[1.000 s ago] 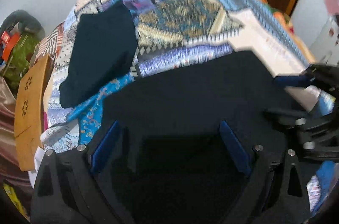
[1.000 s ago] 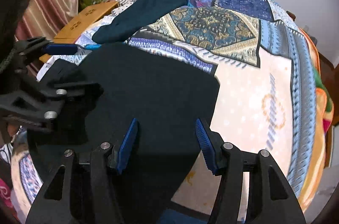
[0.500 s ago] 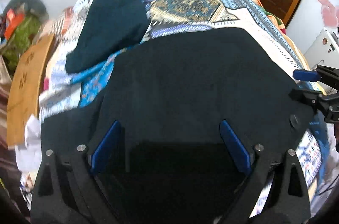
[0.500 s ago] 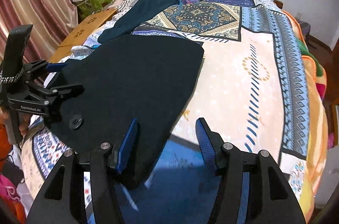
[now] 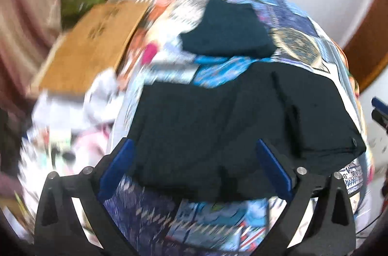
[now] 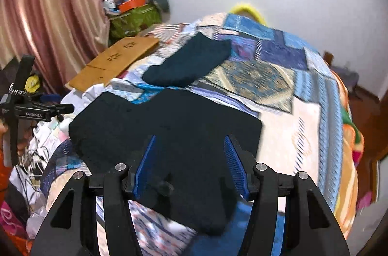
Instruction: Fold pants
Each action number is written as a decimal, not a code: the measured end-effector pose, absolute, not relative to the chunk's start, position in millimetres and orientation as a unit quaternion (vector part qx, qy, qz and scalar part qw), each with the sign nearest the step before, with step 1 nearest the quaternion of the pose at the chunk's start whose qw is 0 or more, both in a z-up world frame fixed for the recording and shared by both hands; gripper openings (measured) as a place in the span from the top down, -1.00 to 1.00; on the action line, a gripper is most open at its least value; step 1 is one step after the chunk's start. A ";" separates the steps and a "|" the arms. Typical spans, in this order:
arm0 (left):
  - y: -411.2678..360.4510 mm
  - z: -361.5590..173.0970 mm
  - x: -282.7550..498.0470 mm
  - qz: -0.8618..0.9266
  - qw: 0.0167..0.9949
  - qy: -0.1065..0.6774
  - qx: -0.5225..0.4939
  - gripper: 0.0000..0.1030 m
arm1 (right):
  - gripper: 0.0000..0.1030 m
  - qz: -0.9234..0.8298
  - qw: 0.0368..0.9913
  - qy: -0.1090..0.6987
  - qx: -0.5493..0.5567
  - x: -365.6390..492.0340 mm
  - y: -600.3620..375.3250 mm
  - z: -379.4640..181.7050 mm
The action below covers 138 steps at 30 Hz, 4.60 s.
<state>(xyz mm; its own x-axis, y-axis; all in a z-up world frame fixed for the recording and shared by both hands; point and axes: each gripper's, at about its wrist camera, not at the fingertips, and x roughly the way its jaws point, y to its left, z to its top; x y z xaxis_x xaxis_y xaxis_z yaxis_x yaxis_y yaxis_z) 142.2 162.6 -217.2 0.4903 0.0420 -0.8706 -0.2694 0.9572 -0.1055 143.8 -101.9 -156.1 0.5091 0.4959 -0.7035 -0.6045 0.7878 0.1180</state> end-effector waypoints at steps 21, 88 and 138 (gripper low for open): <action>217.3 -336.1 117.6 0.049 0.724 0.548 -0.416 -0.97 | -0.05 0.338 0.813 0.455 -0.131 147.3 -32.7 -222.0; -65.5 -169.8 258.9 -0.134 0.891 0.430 0.057 -0.62 | -0.06 0.239 0.853 0.461 0.056 112.7 -208.8 -215.4; 2.8 -257.1 228.5 -0.027 0.848 0.527 0.052 -0.82 | -0.06 0.234 0.864 0.445 0.030 135.7 -214.1 -208.2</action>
<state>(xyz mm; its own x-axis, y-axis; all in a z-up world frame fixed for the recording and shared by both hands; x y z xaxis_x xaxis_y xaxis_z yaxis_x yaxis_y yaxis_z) 228.5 2.8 -257.1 0.4423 0.0097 -0.8968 0.0997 0.9932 0.0599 135.7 -214.1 -208.2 0.4951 0.4312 -0.7543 -0.3777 0.8887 0.2601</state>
